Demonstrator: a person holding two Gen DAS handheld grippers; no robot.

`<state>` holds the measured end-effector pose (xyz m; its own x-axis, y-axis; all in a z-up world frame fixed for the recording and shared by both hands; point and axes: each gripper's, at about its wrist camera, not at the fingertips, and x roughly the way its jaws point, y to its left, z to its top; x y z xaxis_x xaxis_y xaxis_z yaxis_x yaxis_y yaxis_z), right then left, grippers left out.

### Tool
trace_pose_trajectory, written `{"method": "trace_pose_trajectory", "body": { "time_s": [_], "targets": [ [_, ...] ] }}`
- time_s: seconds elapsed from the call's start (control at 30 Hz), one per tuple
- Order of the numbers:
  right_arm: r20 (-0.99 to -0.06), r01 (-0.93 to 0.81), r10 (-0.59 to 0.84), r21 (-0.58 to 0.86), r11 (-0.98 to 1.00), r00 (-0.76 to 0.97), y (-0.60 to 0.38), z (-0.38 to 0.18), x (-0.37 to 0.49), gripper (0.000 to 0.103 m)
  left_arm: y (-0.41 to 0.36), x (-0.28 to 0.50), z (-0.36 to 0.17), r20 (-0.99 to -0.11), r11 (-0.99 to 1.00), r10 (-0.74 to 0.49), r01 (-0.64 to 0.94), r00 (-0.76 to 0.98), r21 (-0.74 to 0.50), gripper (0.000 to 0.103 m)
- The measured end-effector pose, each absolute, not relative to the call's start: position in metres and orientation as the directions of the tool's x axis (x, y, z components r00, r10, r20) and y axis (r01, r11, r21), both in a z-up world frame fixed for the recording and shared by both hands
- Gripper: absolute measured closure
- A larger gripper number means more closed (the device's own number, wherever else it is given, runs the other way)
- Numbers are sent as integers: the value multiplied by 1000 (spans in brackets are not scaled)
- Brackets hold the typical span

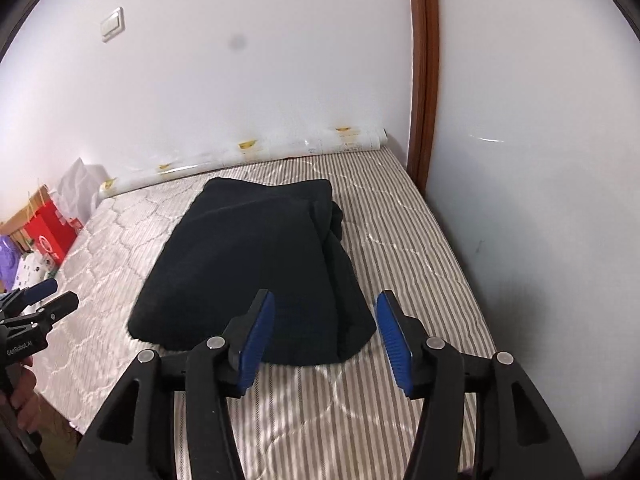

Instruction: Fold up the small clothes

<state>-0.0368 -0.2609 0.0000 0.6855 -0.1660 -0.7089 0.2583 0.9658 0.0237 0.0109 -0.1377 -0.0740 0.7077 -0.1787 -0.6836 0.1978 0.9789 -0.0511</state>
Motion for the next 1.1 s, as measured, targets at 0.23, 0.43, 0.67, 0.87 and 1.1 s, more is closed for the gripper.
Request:
{"method": "trace_pose_trajectory", "body": {
  "time_s": [0.23, 0.43, 0.67, 0.87, 1.1],
  "targets": [
    [-674, 245, -187, -9, 970, 715, -241, 16, -58, 20, -131, -17, -55, -671, 983, -166, 176, 723, -54, 15],
    [-670, 244, -197, -24, 969, 716, -236, 21, -70, 18, -132, -25, -50, -658, 983, -166, 175, 734, -52, 15],
    [-672, 239, -193, -24, 971, 715, -231, 20, -80, 18, -134, -31, -48, -654, 984, -161, 171, 739, -49, 15],
    [-671, 241, -198, -30, 970, 715, -232, 21, -87, 18, -134, -33, -49, -657, 985, -159, 168, 737, -50, 15],
    [-669, 247, -200, -26, 969, 716, -234, 21, -90, 18, -134, -33, -49, -658, 985, -158, 166, 737, -51, 15]
  ]
}}
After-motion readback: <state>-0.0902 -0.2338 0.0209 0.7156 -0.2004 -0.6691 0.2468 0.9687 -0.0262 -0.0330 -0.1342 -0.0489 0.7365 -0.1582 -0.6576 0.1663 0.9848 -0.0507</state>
